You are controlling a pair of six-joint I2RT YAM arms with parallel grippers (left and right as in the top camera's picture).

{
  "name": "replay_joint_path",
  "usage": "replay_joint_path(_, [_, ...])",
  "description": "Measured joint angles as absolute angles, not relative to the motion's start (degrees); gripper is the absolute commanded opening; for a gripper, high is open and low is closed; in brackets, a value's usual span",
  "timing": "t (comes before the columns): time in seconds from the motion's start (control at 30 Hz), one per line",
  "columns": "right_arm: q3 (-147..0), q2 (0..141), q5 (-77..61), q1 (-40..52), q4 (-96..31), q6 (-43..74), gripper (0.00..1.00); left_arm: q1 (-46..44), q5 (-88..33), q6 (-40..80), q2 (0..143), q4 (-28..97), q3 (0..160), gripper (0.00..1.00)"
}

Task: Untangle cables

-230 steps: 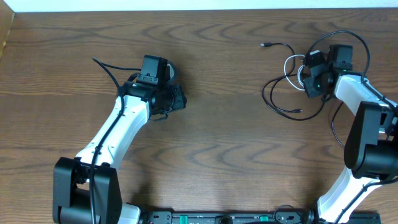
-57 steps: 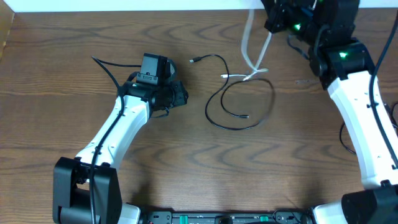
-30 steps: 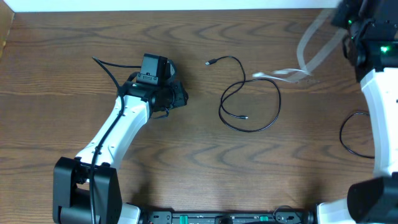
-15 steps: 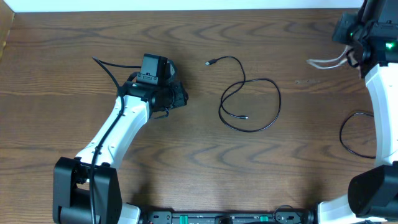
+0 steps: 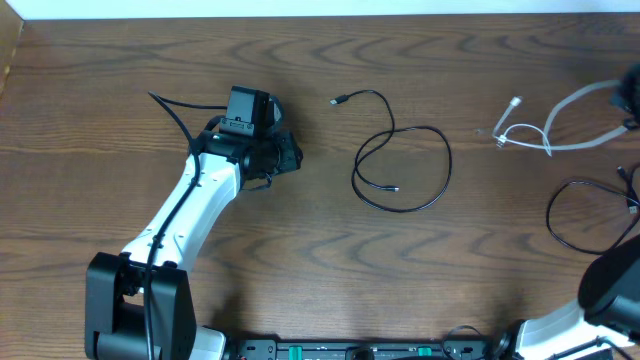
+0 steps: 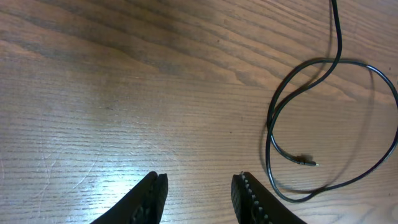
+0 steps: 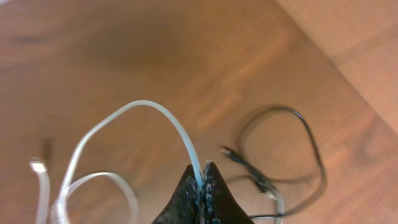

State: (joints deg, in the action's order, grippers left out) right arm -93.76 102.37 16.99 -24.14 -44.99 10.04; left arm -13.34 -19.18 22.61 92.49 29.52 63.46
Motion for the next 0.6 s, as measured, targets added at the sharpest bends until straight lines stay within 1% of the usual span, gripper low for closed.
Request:
replay_joint_path(0.23, [-93.1,106.4,17.6,-34.5,-45.4,11.9,0.01,-13.3,-19.2,22.6,92.5,29.5,63.5,0.39])
replay_joint_path(0.27, [-93.1,106.4,17.6,-35.6,-45.2,12.5,0.04,-13.3,-19.2,22.6,92.5,29.5,63.5,0.39])
replay_joint_path(0.33, [-93.1,106.3,17.2,-37.4,-43.7,13.6,0.18,-13.3,-19.2,22.6,92.5,29.5,63.5,0.39])
replay_joint_path(0.37, [-93.1,106.3,16.3,-38.3,-42.8,13.7,0.28,-13.3,-19.2,22.6,92.5,29.5,63.5,0.39])
replay_joint_path(0.4, [-93.1,106.3,15.7,-38.9,-42.2,14.2,0.34,-13.3,-19.2,22.6,92.5,29.5,63.5,0.39])
replay_joint_path(0.47, [-93.1,106.3,13.3,-39.7,-40.7,14.6,0.56,-13.3,-19.2,22.6,92.5,29.5,63.5,0.39])
replay_joint_path(0.5, [-93.1,106.3,12.1,-39.9,-39.9,14.8,0.64,-13.3,-19.2,22.6,92.5,29.5,63.5,0.39])
replay_joint_path(0.53, [-93.1,106.3,10.3,-39.9,-39.3,14.8,0.68,-13.3,-19.2,22.6,92.5,29.5,63.5,0.39])
replay_joint_path(0.6, [-93.1,106.3,6.4,-39.9,-38.4,14.4,0.69,-13.3,-19.2,22.6,92.5,29.5,63.5,0.39])
